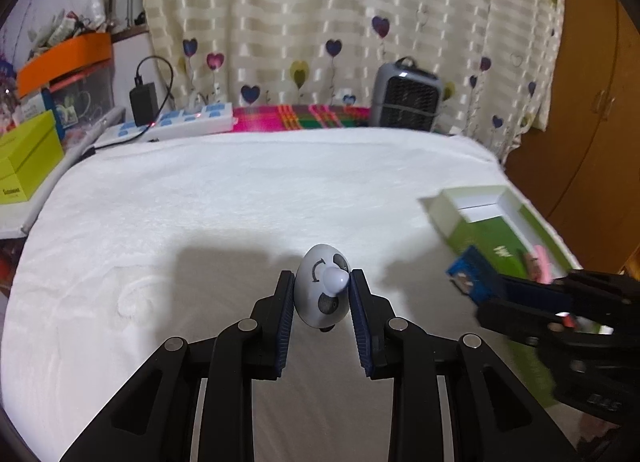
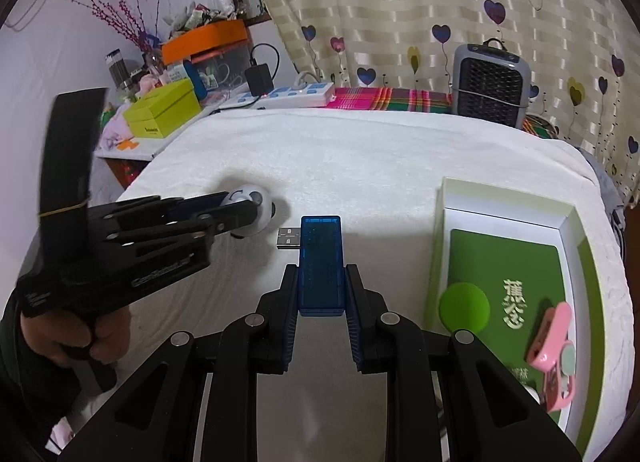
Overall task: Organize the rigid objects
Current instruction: 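Carry the white head and blue stick together with both tools to the box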
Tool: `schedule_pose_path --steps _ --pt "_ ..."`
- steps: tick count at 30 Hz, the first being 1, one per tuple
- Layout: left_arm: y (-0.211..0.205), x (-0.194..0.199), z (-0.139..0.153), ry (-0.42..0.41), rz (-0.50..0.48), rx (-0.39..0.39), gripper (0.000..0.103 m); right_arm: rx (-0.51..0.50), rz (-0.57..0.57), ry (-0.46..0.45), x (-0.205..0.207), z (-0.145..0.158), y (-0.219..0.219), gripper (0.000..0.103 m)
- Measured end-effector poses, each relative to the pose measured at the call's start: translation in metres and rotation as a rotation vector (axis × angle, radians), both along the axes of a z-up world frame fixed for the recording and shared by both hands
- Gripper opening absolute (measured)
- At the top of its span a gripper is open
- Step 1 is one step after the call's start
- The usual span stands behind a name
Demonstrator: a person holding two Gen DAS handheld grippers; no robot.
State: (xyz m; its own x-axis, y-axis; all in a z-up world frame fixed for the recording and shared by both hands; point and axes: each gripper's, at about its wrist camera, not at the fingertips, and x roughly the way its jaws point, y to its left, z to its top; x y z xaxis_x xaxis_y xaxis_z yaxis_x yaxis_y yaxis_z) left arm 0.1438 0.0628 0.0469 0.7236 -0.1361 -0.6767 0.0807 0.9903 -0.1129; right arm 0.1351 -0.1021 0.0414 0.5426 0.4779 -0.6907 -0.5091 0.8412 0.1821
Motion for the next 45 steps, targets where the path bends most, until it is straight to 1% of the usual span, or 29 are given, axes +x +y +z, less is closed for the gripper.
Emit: schedule_pose_path --steps 3,12,21,34,45 --pt "-0.012 -0.017 0.01 -0.023 -0.005 -0.019 0.026 0.012 -0.006 -0.009 -0.006 0.002 -0.008 0.023" --pt "-0.04 -0.061 0.022 -0.07 -0.014 -0.06 0.026 0.047 -0.027 -0.047 -0.034 0.012 -0.033 0.023" --pt "-0.054 -0.086 0.028 -0.092 -0.029 -0.073 0.026 0.062 -0.034 -0.074 -0.055 0.017 -0.045 0.023" --pt "-0.06 -0.094 0.032 -0.104 -0.039 -0.085 0.026 0.058 -0.04 -0.091 -0.066 0.02 -0.051 0.023" --pt "-0.08 -0.089 0.033 -0.093 -0.065 -0.086 0.026 0.072 -0.059 -0.09 -0.066 0.021 -0.065 0.023"
